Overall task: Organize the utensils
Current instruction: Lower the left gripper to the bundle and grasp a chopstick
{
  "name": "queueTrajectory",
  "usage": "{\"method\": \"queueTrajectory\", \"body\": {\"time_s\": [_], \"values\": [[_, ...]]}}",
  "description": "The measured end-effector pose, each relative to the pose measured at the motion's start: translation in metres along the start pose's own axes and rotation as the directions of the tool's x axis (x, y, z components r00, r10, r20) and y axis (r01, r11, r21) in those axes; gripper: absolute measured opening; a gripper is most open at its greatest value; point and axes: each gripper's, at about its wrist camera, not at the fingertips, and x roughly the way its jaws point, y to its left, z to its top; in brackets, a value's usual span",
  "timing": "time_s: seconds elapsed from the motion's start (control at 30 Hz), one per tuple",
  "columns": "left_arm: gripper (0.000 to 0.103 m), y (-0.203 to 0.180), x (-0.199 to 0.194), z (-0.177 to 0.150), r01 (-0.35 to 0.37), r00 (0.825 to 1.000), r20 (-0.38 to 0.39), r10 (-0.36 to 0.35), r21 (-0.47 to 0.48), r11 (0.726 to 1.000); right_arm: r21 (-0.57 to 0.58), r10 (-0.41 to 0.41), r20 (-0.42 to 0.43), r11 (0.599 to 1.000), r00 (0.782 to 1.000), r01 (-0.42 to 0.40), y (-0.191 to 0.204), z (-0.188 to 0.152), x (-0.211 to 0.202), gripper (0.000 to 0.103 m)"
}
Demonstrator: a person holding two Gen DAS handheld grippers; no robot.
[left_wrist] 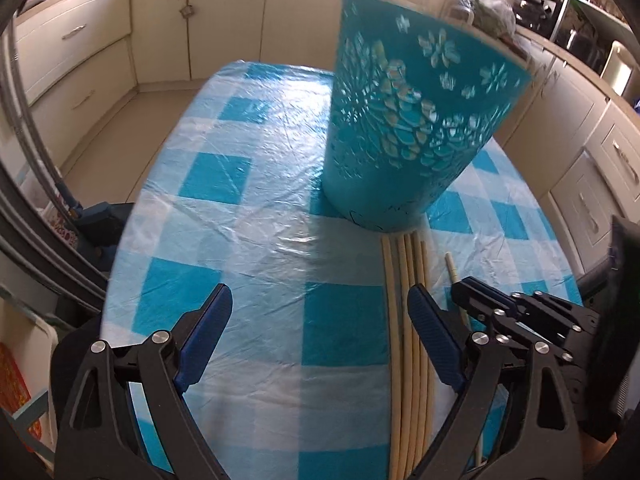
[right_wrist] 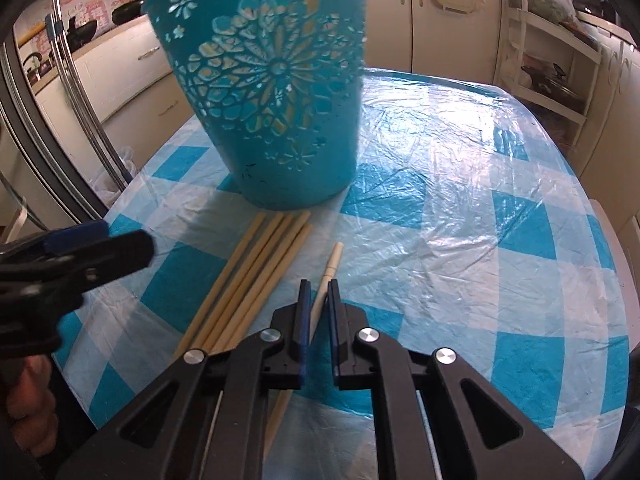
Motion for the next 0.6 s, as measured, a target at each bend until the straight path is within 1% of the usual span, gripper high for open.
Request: {"method": "queueTrajectory", "body": {"time_s": [0.1,0.4,0.53,0.6], "values": [[0.085,-0.008,0.016,0.003,-0.016,0.999,-0.030,0.017,0.022,1.000,0.035,0.032,0.021,0.999,0.999,-0.033,-0.008,-0.003,-0.002,0.008],[0.085,-0.022,0.040,0.007,-0.075,0.994,-0.067,0.081,0.080,0.994,0.065,0.067,0.026,0.996,0.997,-0.068,-0.011,0.000,-0.003,0.008],[0.085,-0.027,0.044,0.008,-0.104,0.992,-0.060,0.112,0.117,0.988,0.067,0.070,0.026,0.995,0.997,-0.071,-0.013,0.000,-0.003,0.008],[0.082,-0.028,0.045,0.009,-0.108,0.992,-0.056,0.116,0.130,0.986,0.068,0.072,0.026,0.995,0.997,-0.073,-0.013,0.000,-0.004,0.008]]}}
